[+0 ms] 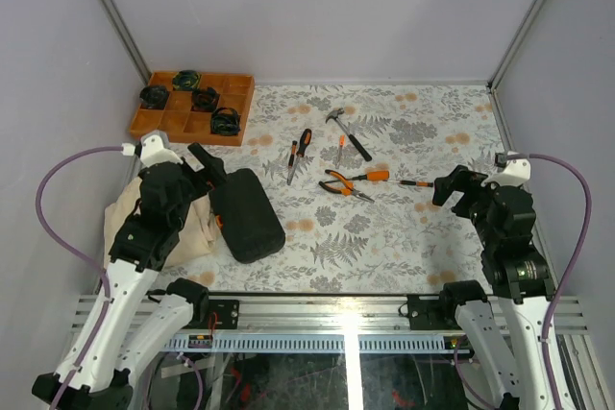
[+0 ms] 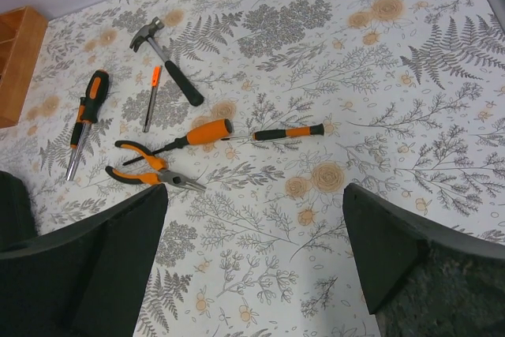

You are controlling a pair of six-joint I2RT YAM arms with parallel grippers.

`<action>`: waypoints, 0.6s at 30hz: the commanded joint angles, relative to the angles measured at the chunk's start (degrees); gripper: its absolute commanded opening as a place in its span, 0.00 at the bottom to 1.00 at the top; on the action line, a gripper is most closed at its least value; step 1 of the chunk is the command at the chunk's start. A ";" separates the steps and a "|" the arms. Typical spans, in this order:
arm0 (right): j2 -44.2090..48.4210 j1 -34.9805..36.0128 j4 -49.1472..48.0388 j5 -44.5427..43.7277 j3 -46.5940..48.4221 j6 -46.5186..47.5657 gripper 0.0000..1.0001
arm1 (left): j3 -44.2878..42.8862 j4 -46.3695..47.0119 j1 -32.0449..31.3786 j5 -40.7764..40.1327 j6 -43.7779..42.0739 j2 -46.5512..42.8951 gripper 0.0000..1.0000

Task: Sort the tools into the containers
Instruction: Move the storage box to the center of the board.

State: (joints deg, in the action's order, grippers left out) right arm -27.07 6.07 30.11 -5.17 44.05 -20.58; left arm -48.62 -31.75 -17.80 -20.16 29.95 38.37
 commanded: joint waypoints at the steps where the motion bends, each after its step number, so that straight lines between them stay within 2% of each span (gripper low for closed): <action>1: -1.48 -1.09 -1.80 1.70 2.72 -0.56 0.99 | -3.18 3.99 1.25 2.13 -1.25 2.22 0.99; 12: -7.09 -1.65 0.83 -1.80 3.99 -2.91 0.99 | -9.18 -4.49 2.52 4.37 2.00 15.61 1.00; 18: -9.81 -1.76 0.42 2.94 2.62 -2.71 0.99 | -5.70 -4.40 7.90 13.29 4.56 20.78 1.00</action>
State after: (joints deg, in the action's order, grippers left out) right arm -35.40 4.80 31.46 -5.04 46.33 -22.79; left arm -56.27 -34.87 -13.72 -13.87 32.21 57.54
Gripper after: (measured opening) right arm 0.993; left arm 0.995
